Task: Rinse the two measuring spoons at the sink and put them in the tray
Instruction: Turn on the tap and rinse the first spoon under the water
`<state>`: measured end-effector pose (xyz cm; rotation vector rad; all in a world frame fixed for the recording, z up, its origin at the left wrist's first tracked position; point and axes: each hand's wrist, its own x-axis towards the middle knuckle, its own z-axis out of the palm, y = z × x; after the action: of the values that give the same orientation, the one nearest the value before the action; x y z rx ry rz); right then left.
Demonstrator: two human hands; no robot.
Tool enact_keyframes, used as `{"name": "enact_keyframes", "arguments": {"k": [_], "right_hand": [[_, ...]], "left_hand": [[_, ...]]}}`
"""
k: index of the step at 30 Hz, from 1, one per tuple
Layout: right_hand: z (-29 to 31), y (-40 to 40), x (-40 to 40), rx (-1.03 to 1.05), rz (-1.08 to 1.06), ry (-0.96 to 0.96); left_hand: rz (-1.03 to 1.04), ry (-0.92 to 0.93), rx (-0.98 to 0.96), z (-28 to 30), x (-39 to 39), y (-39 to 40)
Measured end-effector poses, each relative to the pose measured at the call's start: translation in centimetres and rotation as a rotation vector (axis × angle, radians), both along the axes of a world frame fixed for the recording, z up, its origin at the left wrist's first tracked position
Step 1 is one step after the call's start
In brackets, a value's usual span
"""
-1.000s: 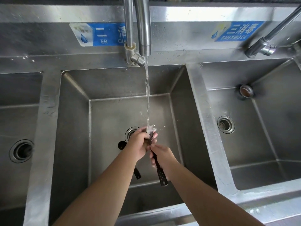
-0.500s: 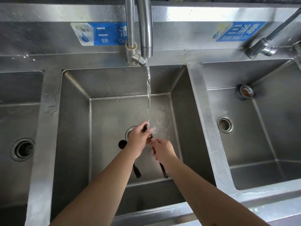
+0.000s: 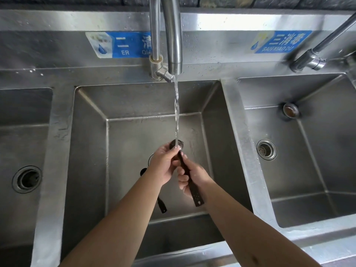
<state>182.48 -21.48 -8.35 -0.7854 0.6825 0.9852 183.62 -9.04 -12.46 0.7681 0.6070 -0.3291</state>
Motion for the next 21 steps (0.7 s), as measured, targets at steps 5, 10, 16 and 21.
{"name": "enact_keyframes", "arguments": {"k": [5,10,16,21], "right_hand": [[0.3,0.1,0.6,-0.217,0.135,-0.198],[1.1,2.1,1.8,-0.263,0.197,-0.311],[2.2,3.6,4.2,-0.209,0.123,-0.335],[2.2,2.7,4.0,-0.159,0.103,-0.296]], "left_hand": [[-0.036,0.008,0.129,1.0,0.6,0.4],[-0.113,0.080,0.193,2.4,0.6,1.6],[-0.149,0.030,0.289,4.4,2.9,2.6],[0.012,0.015,0.281,5.9,6.3,3.2]]}}
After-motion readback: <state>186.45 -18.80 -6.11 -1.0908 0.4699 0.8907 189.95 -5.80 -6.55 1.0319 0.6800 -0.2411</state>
